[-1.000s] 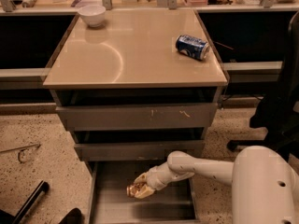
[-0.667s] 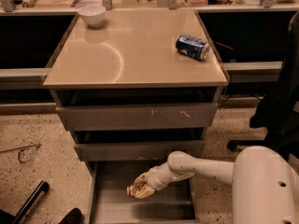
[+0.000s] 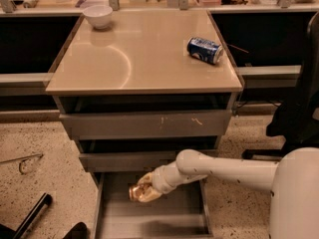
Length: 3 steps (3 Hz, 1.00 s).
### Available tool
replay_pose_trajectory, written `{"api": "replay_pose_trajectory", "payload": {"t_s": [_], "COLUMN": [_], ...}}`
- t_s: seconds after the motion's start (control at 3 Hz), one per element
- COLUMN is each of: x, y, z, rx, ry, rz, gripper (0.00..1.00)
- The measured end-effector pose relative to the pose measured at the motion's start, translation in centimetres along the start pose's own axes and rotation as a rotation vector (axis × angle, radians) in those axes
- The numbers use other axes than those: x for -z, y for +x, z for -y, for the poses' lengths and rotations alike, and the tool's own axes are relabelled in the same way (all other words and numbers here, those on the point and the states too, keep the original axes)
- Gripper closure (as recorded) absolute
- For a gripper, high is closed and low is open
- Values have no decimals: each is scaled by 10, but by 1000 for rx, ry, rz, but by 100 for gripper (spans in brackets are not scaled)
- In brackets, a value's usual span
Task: Pick orange can from bottom drawer and place on counter
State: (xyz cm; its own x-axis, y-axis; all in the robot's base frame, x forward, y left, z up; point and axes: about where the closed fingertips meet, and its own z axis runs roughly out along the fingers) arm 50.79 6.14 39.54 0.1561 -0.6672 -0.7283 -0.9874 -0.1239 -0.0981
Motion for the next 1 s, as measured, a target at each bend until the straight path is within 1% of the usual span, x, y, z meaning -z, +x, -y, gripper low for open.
{"api": "replay_pose_trajectory", "payload": {"t_s": [0.33, 0.67, 1.0], "x": [30, 62, 62], "y": [-58, -110, -110], "z": [20, 39, 39], "rx": [53, 112, 112], "ry": [27, 90, 90], "rz": [-35, -61, -61], "gripper": [100, 100, 100]}}
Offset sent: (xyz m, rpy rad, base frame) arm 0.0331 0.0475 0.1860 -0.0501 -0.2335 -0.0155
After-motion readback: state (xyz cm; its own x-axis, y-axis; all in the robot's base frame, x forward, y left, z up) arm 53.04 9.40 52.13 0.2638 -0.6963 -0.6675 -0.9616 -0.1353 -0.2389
